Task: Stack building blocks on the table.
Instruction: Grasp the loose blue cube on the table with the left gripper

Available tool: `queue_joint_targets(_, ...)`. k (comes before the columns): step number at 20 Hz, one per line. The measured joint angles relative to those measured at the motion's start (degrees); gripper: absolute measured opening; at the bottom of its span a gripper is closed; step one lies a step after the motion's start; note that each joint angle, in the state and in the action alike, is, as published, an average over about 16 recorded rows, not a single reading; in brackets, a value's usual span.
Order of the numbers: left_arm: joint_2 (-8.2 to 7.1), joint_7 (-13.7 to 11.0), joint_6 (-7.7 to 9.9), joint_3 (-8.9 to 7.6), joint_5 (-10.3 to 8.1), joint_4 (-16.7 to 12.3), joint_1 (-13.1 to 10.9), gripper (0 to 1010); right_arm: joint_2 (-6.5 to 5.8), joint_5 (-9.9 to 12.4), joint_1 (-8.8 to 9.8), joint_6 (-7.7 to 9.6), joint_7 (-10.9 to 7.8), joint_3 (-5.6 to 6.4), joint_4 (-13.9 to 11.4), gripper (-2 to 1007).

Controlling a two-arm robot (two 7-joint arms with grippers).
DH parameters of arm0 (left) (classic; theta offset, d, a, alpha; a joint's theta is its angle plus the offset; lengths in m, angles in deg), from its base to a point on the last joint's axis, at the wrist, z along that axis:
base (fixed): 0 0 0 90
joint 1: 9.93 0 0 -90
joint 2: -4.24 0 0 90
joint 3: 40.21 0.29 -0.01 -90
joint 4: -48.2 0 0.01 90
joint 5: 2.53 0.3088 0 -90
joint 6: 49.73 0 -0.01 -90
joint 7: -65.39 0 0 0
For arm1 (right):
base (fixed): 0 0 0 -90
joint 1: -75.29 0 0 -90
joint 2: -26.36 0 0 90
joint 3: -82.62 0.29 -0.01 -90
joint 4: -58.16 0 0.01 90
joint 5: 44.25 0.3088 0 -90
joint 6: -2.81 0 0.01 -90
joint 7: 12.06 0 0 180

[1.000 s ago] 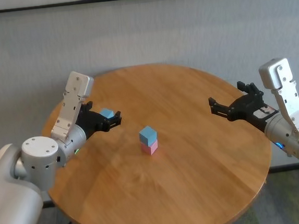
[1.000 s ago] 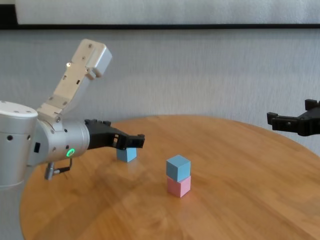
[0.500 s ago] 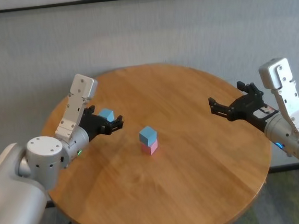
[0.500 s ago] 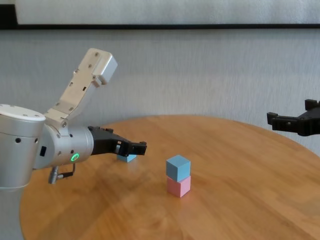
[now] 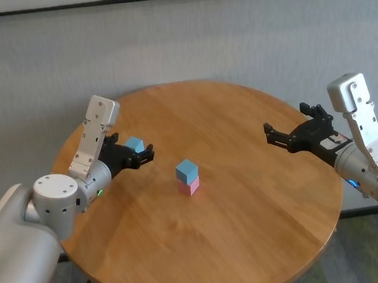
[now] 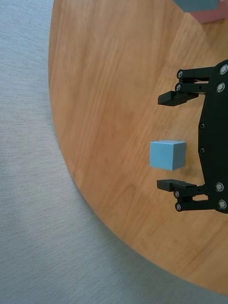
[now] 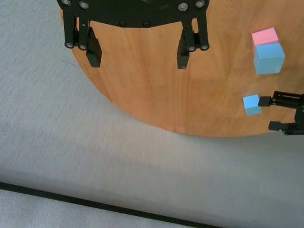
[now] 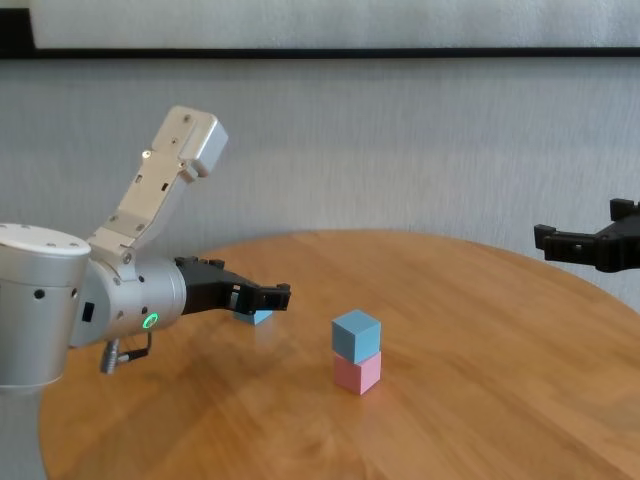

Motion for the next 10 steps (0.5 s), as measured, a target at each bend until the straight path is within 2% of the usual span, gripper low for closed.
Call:
queue_joint_targets(6, 0.39, -0.56, -2.12, -0.39, -0.41, 3.03, 1.17, 1001, 0.00, 0.00, 0.00, 0.00, 0.00, 0.00, 0.00, 1005)
queue_joint_targets(10, 0.52, -1.11, -2.34, -0.26, -0.41, 4.57, 1.98, 1001, 0.00, 0.00, 0.00, 0.00, 0.00, 0.00, 0.00, 1005)
